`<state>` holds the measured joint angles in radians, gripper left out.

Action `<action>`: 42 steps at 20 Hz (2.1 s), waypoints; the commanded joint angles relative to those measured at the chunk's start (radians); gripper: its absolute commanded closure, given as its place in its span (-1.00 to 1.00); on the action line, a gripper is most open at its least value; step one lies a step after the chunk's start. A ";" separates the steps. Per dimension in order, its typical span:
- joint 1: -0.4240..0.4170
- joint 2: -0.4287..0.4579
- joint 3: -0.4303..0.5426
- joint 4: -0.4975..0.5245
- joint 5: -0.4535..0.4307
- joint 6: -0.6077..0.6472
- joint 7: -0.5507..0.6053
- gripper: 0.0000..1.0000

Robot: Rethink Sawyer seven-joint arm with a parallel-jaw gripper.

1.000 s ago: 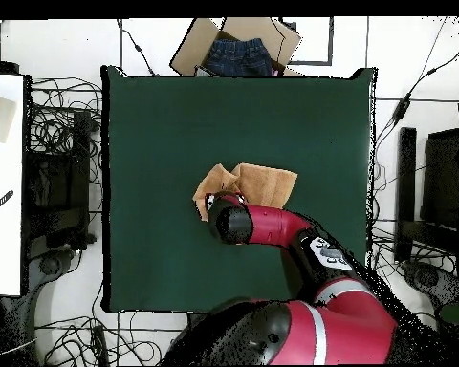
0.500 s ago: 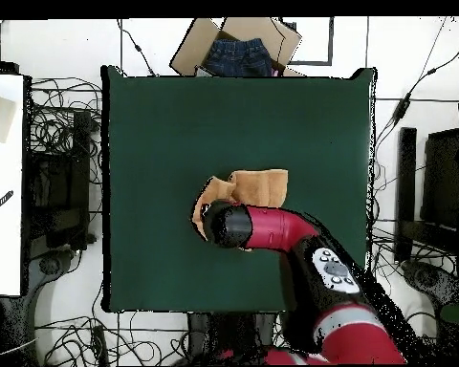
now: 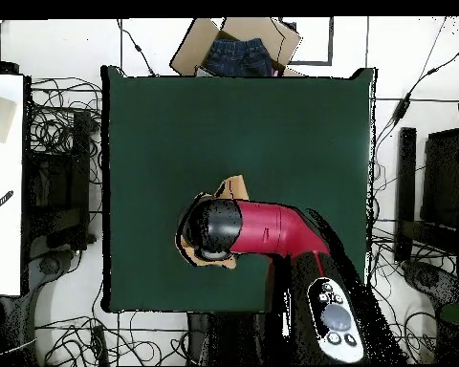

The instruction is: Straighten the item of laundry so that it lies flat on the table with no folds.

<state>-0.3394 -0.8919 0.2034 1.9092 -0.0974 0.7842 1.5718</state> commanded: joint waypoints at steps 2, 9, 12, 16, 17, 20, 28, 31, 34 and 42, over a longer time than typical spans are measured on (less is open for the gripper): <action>0.006 -0.116 -0.002 0.054 0.076 0.120 0.132 1.00; 0.003 -0.132 -0.002 0.061 0.086 0.127 0.120 1.00; 0.009 -0.126 -0.008 0.051 0.075 0.125 0.125 1.00; 0.000 -0.109 -0.004 0.058 0.074 0.102 0.118 1.00; -0.002 -0.105 -0.004 0.057 0.070 0.096 0.114 1.00; -0.009 -0.113 0.002 0.069 0.075 0.071 0.102 -1.00; -0.007 -0.115 0.005 0.071 0.076 0.056 0.103 -1.00; 0.001 -0.108 0.007 0.061 0.068 0.070 0.106 -1.00; 0.011 -0.109 0.004 0.063 0.067 0.062 0.119 -1.00; 0.025 -0.008 0.000 0.086 0.032 -0.132 0.160 -1.00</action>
<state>-0.3361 -1.0072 0.2032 1.9098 -0.0474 0.8036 1.5718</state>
